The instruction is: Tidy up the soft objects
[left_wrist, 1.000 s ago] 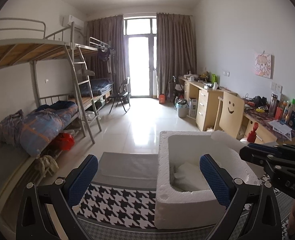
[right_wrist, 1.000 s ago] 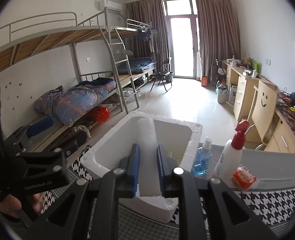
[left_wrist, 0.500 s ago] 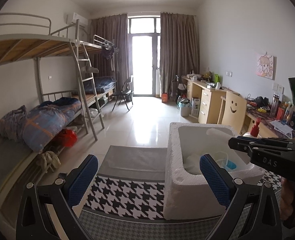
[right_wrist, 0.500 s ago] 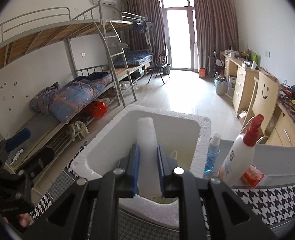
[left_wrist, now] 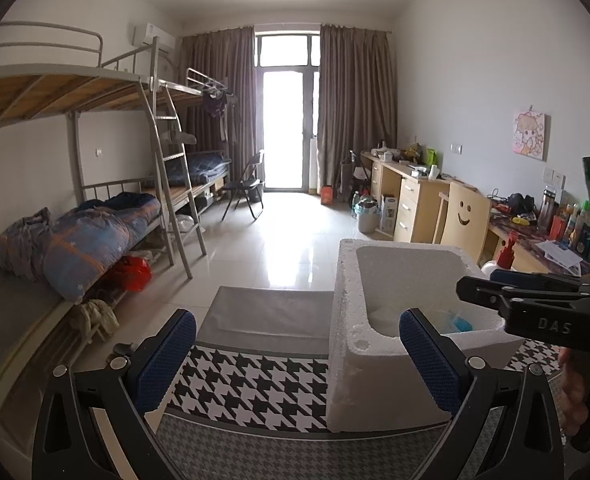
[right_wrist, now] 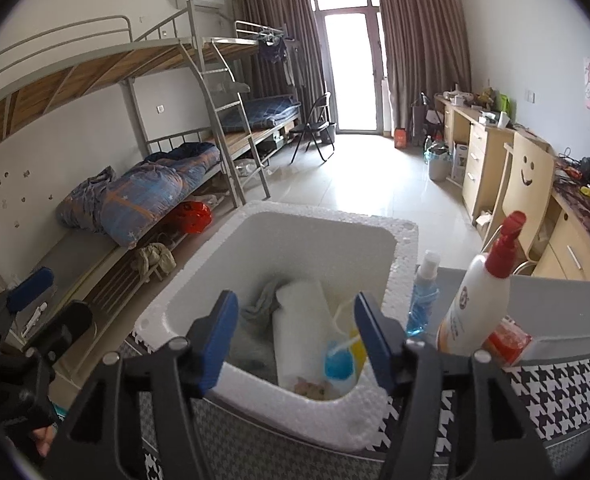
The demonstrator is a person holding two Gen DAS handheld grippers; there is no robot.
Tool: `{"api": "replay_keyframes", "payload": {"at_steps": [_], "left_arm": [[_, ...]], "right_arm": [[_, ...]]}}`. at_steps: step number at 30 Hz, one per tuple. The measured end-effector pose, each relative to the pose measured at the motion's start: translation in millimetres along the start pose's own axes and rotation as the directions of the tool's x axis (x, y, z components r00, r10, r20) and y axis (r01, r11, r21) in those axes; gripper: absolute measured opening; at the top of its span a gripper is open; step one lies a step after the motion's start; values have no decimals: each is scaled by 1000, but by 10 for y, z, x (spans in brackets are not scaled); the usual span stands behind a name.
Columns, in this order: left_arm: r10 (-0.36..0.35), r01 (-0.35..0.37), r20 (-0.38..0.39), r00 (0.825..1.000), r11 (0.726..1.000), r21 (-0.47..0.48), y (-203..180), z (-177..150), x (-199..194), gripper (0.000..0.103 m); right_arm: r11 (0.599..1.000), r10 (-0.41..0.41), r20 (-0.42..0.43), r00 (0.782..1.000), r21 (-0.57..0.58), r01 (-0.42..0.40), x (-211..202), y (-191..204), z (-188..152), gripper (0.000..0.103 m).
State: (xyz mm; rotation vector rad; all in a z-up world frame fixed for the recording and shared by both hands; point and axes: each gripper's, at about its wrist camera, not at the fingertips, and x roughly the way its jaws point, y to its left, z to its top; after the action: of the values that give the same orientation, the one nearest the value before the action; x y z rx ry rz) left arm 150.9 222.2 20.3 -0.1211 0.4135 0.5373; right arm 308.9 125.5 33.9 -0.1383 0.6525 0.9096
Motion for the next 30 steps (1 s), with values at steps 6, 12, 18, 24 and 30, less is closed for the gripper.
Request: {"api": "replay_keyframes", "payload": {"at_steps": [6, 12, 18, 24, 30], "left_arm": [[-11, 11, 11, 1000, 1000, 3, -45, 11, -124, 102], [-22, 22, 26, 999, 1000, 10, -103, 8, -273, 102], [-57, 56, 43, 997, 998, 13, -175, -51, -483, 102], [-81, 80, 76, 994, 997, 15, -218, -100, -745, 102], [-118, 114, 95, 988, 992, 45, -347, -157, -949, 102]], "right_arm": [[1000, -5, 44, 999, -11, 6, -239, 42, -39, 71], [1000, -16, 116, 993, -19, 18, -573, 93, -94, 76], [998, -36, 179, 983, -46, 45, -855, 156, -230, 91], [998, -33, 208, 978, -47, 44, -1051, 165, -379, 93], [999, -34, 244, 969, -25, 41, -1269, 152, -506, 94]]}}
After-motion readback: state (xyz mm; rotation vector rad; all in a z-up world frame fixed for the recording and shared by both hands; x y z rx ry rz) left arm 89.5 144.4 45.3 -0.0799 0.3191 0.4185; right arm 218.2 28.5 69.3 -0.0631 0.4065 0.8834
